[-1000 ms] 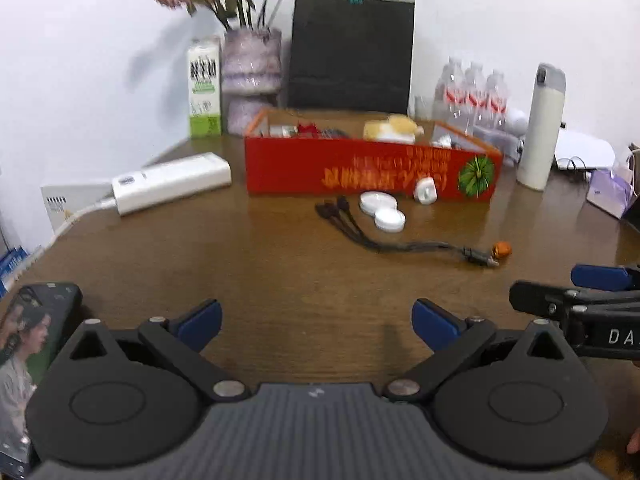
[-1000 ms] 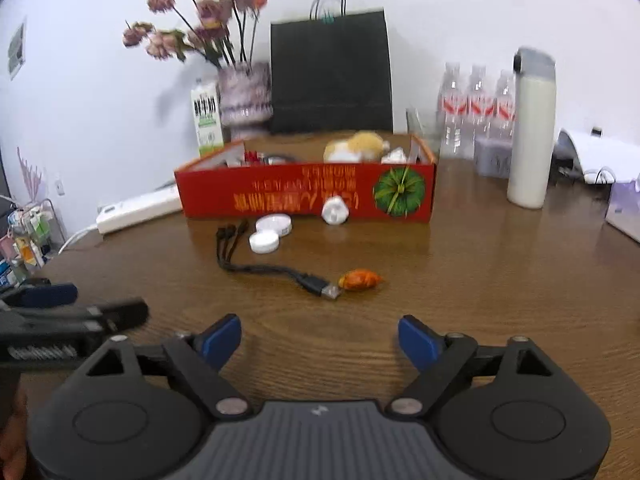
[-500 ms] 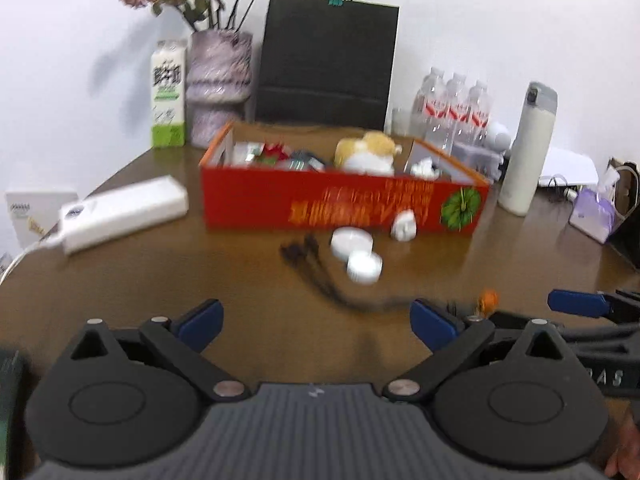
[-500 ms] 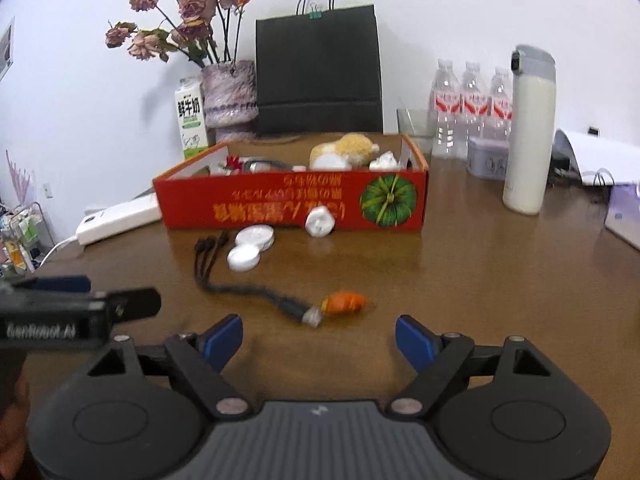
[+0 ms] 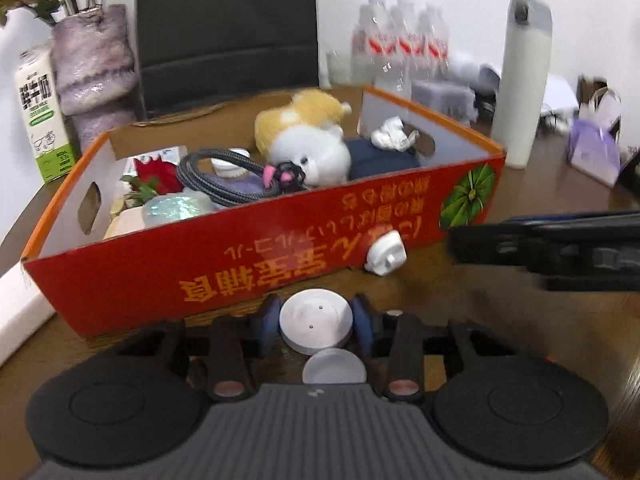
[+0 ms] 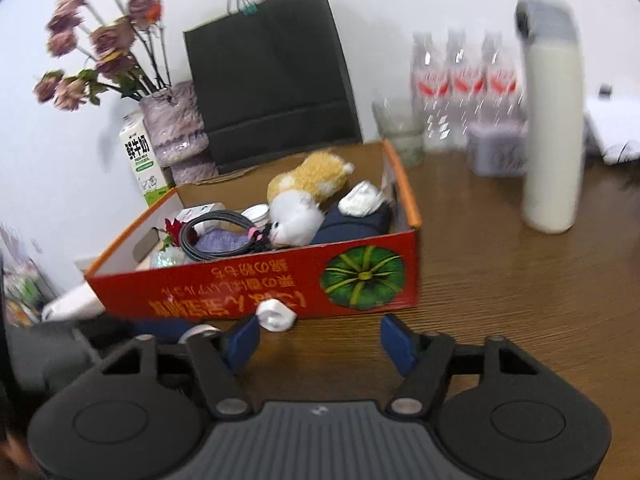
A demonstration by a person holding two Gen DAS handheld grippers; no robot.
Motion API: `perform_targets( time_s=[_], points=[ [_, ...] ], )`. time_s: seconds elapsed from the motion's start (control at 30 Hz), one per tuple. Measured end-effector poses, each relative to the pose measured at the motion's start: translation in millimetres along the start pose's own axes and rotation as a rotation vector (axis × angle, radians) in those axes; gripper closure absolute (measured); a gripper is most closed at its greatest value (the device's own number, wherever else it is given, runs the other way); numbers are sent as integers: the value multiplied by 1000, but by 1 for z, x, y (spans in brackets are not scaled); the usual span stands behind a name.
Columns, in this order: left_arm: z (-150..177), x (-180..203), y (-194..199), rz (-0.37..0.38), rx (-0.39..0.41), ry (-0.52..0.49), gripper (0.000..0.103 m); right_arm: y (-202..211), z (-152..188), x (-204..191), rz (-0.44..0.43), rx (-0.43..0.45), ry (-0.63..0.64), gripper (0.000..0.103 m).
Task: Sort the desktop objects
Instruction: 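Grasp a white round cap with the left gripper while the right grasps a small white cap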
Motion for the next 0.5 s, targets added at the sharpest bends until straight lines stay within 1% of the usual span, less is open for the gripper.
perform_targets(
  time_s=[0.03,0.1,0.13,0.17,0.2,0.23,0.27,0.3,0.37,0.43,0.5],
  points=[
    [0,-3,3,3,3,14,63,-11,0,-2,-17,-17,-8,45],
    [-7,-14,17,-8,56,60,64,-28,0,-10,-27,-51,-7,46],
    [-10,-20,25,-24,70,79,64,-32,-2,-12,-53,-40,-39,46],
    [-12,-25,32,-35,93,106,64,-35,-5,-12,-80,-42,-70,49],
    [-14,-32,42,-37,128,153,64,-40,-8,-13,-79,-55,-87,51],
    [-15,-37,52,-28,150,193,64,-45,-8,-15,-46,-70,-73,58],
    [-16,-41,61,-24,166,222,64,-49,-6,-17,-15,-72,-42,77],
    [-17,-44,69,-29,181,244,64,-51,-3,-18,-5,-73,-30,76],
    [-14,-51,87,-52,199,281,64,-50,1,-18,-16,-70,-40,77],
    [-6,-54,102,-69,199,305,64,-48,2,-21,7,-52,3,77],
    [4,-51,112,-76,185,291,64,-41,5,-21,31,-44,19,77]
  ],
)
Point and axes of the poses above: each gripper's, at about its wrist camera, not at the fingertips, and y roughly against the way its jaws point, x to its right, z to its underside, the point moved 5 cm from there along -y, roughly the way its jaws point, and after that the axes turned 6 degrees about x, right-handed, at the moved point
